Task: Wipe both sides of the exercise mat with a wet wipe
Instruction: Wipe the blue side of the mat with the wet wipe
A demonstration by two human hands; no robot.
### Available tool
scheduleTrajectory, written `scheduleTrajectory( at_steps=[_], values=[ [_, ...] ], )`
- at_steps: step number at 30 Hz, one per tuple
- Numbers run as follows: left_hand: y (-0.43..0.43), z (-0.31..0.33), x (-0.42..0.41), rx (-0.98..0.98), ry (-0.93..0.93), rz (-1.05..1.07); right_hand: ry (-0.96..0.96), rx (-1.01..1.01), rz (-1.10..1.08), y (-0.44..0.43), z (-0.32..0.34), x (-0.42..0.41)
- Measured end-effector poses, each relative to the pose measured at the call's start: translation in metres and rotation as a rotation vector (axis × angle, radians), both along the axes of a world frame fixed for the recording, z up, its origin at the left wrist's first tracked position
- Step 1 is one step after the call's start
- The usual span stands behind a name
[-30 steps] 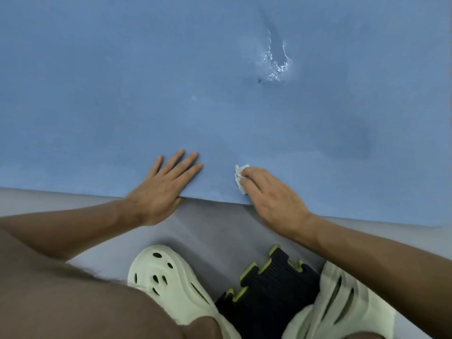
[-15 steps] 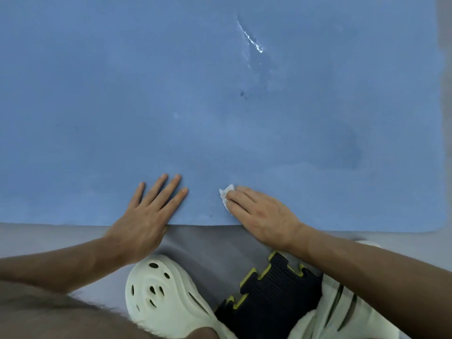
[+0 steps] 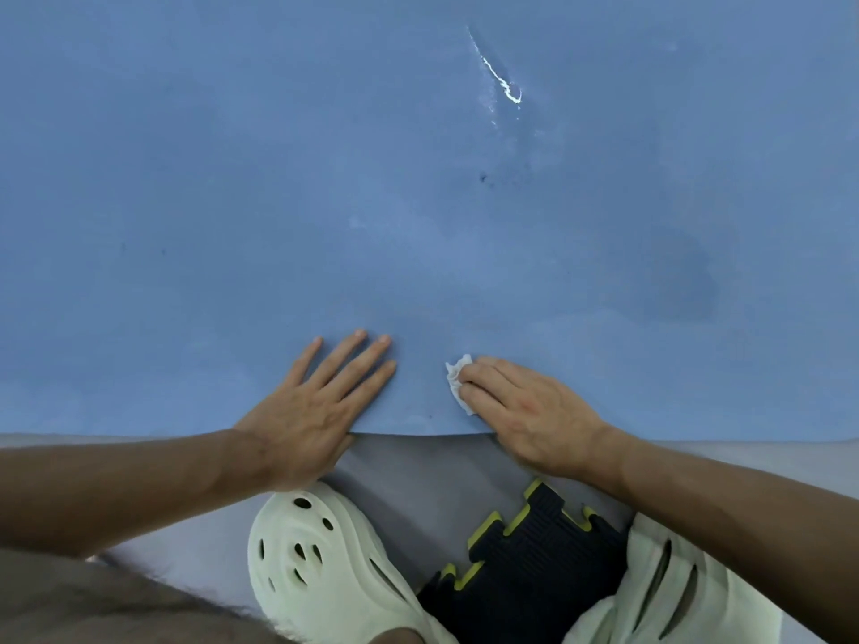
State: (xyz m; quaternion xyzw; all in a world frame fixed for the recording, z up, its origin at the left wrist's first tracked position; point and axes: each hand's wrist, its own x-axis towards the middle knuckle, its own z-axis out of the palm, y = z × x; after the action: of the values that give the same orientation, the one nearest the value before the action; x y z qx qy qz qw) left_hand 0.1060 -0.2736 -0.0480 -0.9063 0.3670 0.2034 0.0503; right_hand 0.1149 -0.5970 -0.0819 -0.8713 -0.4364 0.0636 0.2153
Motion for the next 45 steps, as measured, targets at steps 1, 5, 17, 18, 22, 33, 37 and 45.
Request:
scheduleTrajectory(
  at_steps=[1, 5, 17, 18, 22, 33, 37, 45],
  values=[
    [-0.001, -0.001, 0.001, 0.003, 0.0, 0.0, -0.021, -0.009, 0.009, -0.001, 0.0, 0.001],
    [-0.002, -0.002, 0.006, 0.011, 0.007, -0.011, -0.049, -0.043, 0.013, -0.003, 0.002, 0.004],
    [-0.016, -0.017, 0.09, -0.08, -0.032, -0.075, 0.045, -0.19, -0.037, -0.006, 0.011, 0.059],
    [-0.021, -0.016, 0.1, -0.077, -0.047, -0.014, 0.03, -0.184, -0.097, -0.003, 0.009, 0.068],
    [-0.027, -0.015, 0.137, -0.086, -0.052, 0.255, 0.045, -0.252, -0.316, 0.007, 0.008, 0.102],
    [0.007, -0.047, 0.153, -0.132, -0.16, 0.402, -0.001, -0.399, -0.417, 0.026, -0.012, 0.106],
    [0.008, -0.053, 0.15, -0.168, -0.232, 0.405, -0.049, -0.398, -0.244, 0.023, -0.011, 0.089],
    [0.011, -0.055, 0.15, -0.201, -0.251, 0.402, -0.108, -0.384, -0.349, 0.004, -0.02, 0.153]
  ],
)
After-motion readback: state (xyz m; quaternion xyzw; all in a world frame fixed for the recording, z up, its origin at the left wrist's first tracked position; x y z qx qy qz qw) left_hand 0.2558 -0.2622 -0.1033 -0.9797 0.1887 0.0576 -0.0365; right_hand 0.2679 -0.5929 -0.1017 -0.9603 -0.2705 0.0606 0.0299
